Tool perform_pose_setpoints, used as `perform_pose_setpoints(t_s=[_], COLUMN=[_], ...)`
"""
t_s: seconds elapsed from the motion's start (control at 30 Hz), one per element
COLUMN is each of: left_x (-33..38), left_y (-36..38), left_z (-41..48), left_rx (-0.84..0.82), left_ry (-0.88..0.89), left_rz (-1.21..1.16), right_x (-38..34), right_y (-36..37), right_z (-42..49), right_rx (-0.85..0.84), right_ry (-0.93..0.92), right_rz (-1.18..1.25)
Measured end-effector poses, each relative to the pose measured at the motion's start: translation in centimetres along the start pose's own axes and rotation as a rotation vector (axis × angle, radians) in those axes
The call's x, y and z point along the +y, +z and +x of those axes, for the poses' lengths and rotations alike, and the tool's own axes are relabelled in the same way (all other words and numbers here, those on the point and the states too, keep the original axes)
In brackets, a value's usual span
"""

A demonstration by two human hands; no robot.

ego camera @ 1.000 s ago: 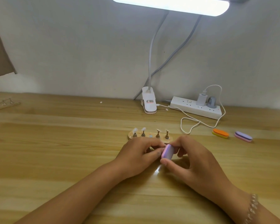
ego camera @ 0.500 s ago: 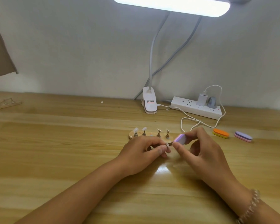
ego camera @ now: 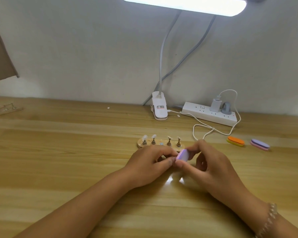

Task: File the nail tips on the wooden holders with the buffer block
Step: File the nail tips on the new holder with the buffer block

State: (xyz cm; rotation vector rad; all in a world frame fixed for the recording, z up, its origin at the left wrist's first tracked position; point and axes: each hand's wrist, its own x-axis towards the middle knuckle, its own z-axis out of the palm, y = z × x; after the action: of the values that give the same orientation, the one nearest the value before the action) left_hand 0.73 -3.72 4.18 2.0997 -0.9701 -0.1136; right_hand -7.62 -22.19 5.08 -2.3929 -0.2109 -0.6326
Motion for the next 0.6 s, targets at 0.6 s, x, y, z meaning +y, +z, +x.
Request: perform_pose_setpoints(t_s=[0.6], left_x=[0.07], left_y=[0.1], left_z=[-0.01], left_rx=[0.045], left_ry=[0.01], left_rz=[-0.068], right_x=[0.05], right_y=[-0.26], right_z=[0.11], right_rx=[0.038], right_ry=[0.037], right_rz=[-0.015])
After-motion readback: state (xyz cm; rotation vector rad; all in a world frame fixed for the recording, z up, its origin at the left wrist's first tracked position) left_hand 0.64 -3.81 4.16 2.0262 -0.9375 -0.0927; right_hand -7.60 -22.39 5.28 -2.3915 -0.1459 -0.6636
